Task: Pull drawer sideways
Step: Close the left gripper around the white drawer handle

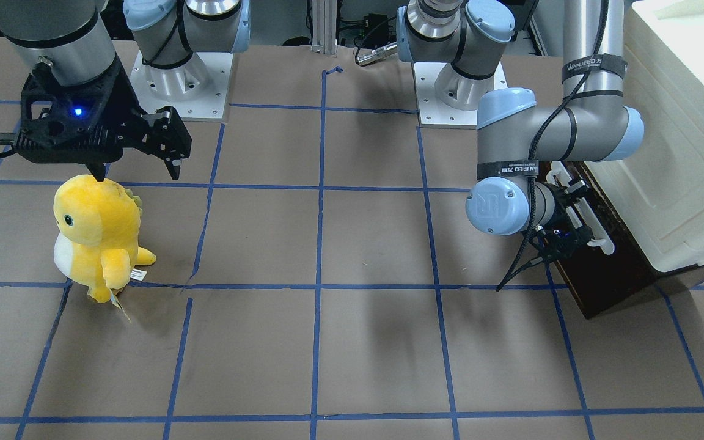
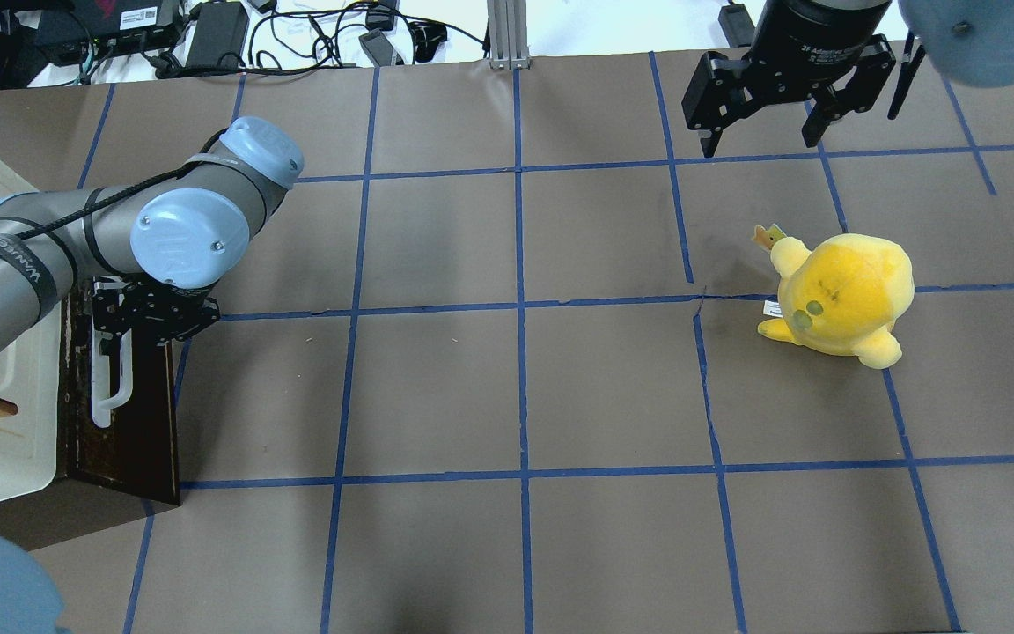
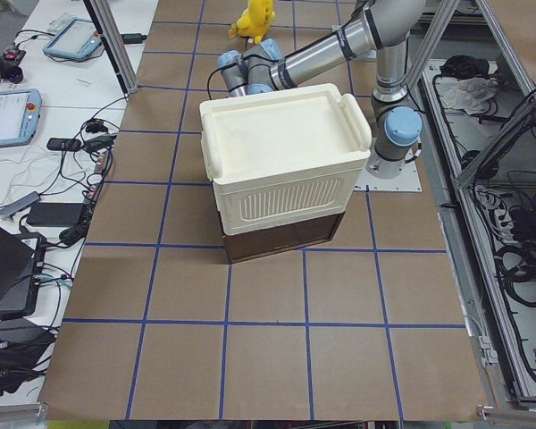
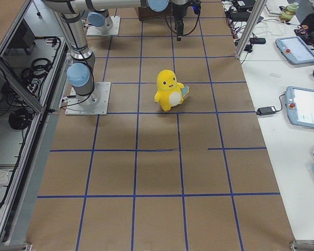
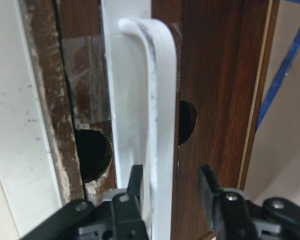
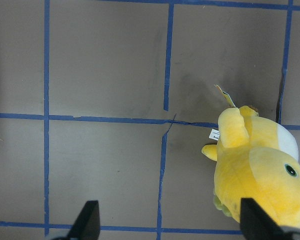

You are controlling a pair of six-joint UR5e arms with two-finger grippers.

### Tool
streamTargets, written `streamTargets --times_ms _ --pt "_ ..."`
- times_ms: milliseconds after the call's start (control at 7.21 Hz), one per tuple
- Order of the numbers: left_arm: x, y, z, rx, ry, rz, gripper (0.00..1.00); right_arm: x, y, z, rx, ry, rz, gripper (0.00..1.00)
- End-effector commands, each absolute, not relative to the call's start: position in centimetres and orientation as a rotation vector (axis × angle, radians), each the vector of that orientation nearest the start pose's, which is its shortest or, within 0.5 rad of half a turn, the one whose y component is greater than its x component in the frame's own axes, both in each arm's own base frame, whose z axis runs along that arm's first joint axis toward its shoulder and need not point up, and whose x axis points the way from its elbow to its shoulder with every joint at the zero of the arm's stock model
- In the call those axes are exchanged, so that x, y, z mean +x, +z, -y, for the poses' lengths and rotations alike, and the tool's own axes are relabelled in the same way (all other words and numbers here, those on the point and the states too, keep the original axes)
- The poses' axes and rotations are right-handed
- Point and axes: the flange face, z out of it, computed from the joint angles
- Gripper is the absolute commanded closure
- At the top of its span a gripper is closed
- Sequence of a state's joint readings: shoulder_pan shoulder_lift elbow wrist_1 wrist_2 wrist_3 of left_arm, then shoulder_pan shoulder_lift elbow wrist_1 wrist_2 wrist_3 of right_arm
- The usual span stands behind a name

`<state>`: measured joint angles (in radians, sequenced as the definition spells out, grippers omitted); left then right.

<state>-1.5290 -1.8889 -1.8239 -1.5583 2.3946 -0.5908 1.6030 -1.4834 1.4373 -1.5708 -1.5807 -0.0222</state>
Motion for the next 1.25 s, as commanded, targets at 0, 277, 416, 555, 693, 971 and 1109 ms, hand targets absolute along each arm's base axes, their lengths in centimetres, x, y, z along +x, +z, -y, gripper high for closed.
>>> streamTargets --times_ms 0,277,416,555,693,971,1109 --pt "-3.5 24.5 51.5 -0.444 0.340 -2.169 0.60 14.9 50.9 52.9 -0.084 -0.073 -3.149 0.00" --pt "-3.9 24.5 51.9 -0.445 0.324 -2.172 0.77 14.9 50.9 52.9 -0.084 -0.073 -3.149 0.00" --pt "-4.0 24.6 51.9 -0.439 0.324 -2.176 0.86 14.9 50.9 52.9 -0.084 -0.073 -3.149 0.00" --pt "-4.0 24.6 52.0 -0.432 0.328 -2.180 0.90 14.9 50.9 52.9 -0.084 -0.073 -3.150 0.00" --pt "-4.4 24.6 52.0 -0.429 0.327 -2.185 0.94 14.9 50.9 52.9 -0.087 -0.073 -3.149 0.00" --pt "-5.5 24.4 51.9 -0.417 0.319 -2.189 0.94 14.9 50.9 52.9 -0.084 -0.073 -3.149 0.00" --pt "-5.9 24.8 51.8 -0.409 0.313 -2.192 0.94 14.9 50.9 52.9 -0.084 -0.073 -3.149 0.00"
